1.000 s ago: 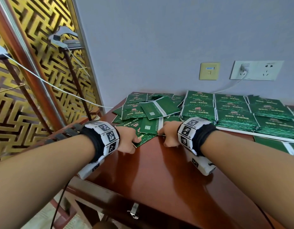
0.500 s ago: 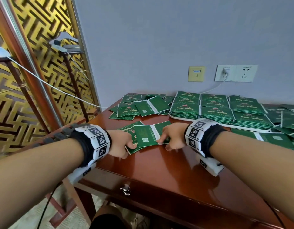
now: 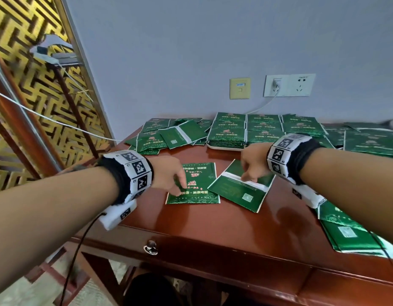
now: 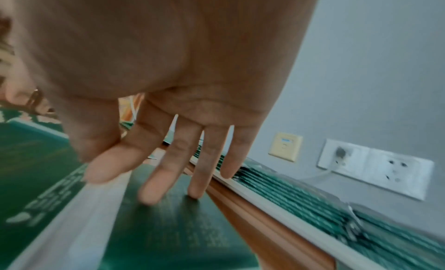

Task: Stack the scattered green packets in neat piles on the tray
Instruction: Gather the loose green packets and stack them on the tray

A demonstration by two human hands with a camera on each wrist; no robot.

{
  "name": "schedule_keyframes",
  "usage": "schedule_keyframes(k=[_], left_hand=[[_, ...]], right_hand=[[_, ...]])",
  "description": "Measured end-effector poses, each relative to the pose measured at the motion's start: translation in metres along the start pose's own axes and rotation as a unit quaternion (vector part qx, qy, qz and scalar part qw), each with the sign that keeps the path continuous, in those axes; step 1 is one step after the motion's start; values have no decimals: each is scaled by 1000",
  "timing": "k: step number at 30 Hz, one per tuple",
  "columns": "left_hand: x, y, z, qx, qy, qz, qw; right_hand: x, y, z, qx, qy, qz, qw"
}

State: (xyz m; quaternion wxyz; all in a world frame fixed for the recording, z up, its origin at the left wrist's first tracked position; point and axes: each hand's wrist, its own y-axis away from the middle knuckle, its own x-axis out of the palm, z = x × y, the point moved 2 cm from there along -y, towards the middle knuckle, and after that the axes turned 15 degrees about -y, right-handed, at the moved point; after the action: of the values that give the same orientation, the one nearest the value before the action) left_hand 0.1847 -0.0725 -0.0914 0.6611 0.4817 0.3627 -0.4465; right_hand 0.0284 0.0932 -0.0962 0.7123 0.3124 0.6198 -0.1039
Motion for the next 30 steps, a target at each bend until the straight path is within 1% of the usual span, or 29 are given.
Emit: schedule_keyframes(k=[2,3,5,6,8,13,16,18,22,25,27,29,30], left_hand=[[-1,-17,-1,7,-1,-16,1000],[2,-26,-1,-4,-4,-13,1000],[10,-41,-1,-34,-19,28,999],[13,-47,-3,-41,-27,49,998],[20,-58,-7,-35,-24,68,997],[25,-75,-8,-30,-24,65,997],[22,-79,-7,-28,-31,50,998],[19,-82,-5,-25,-25,34,999],[8,-81,0,-24,-12,-11,1000],[-1,-80,11,-41,9,-61,997],[-8,-81,20,-47,19,-92,994],[-13,-82,28,-51,39,-105,992],[-14,-82,32,-51,54,-103,992]], right_hand=[[1,-1,-10,6,-21,-32,999],[2,-3,-15,10,-30,-49,998],[7,-7,-24,24,-46,-68,996],[10,-10,-28,34,-51,-69,996],[17,-19,-32,59,-63,-61,994],[21,-37,-33,88,-103,-34,990],[18,-40,-33,104,-116,-8,988],[16,-40,-32,106,-106,-11,989],[1,-35,-35,115,-65,-59,989],[-14,-32,-40,94,-96,-115,984],[-20,-26,-41,78,-110,-135,982],[-18,-18,-39,60,-124,-112,984],[-15,-14,-36,49,-132,-82,987]])
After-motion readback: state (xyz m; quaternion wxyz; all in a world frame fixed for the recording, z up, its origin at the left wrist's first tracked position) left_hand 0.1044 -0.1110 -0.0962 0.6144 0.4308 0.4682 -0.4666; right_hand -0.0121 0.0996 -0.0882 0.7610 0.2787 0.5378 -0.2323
